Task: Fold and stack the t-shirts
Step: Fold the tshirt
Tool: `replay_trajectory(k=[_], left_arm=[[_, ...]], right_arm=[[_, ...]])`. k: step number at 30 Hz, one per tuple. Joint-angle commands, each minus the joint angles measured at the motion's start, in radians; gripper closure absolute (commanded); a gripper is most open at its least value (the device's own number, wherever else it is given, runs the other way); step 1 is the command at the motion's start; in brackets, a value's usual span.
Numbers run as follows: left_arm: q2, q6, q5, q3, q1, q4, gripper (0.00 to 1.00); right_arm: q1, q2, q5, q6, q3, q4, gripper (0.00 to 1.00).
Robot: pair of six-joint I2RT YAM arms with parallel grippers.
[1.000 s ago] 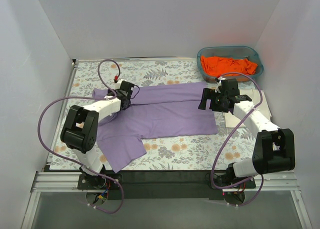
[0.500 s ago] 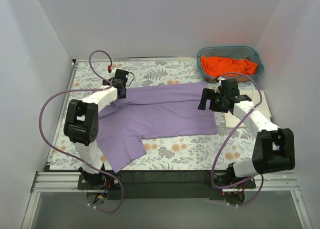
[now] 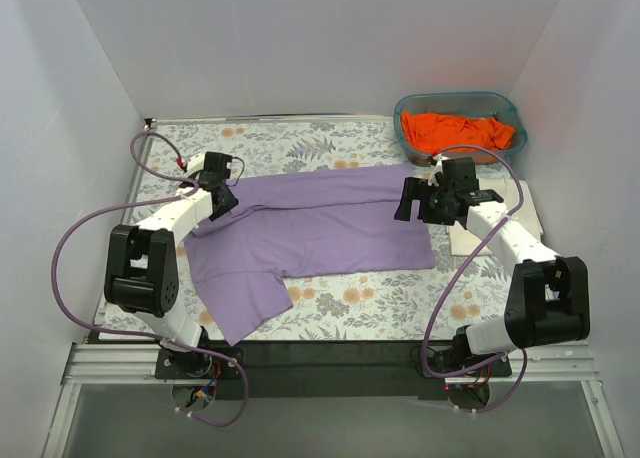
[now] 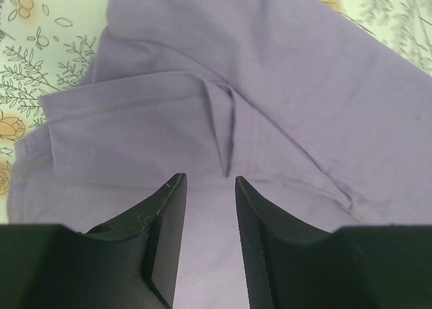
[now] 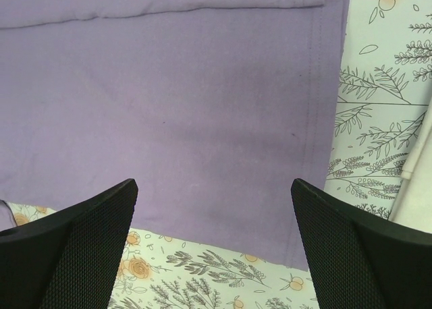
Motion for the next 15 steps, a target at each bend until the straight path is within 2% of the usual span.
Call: replay_trajectory(k=[1, 15], left_arm=[[0.001, -0.097, 0.074, -0.037, 0.058, 0.051, 0.66], [0.087, -0.126, 0.223, -0.032, 0.098, 0.132, 0.63]], right_arm=[[-0.003, -0.011, -0.021, -0.016, 0.010, -0.004, 0.15], [-0.002, -0.003, -0.021, -0.022, 0.007, -0.004, 0.15]])
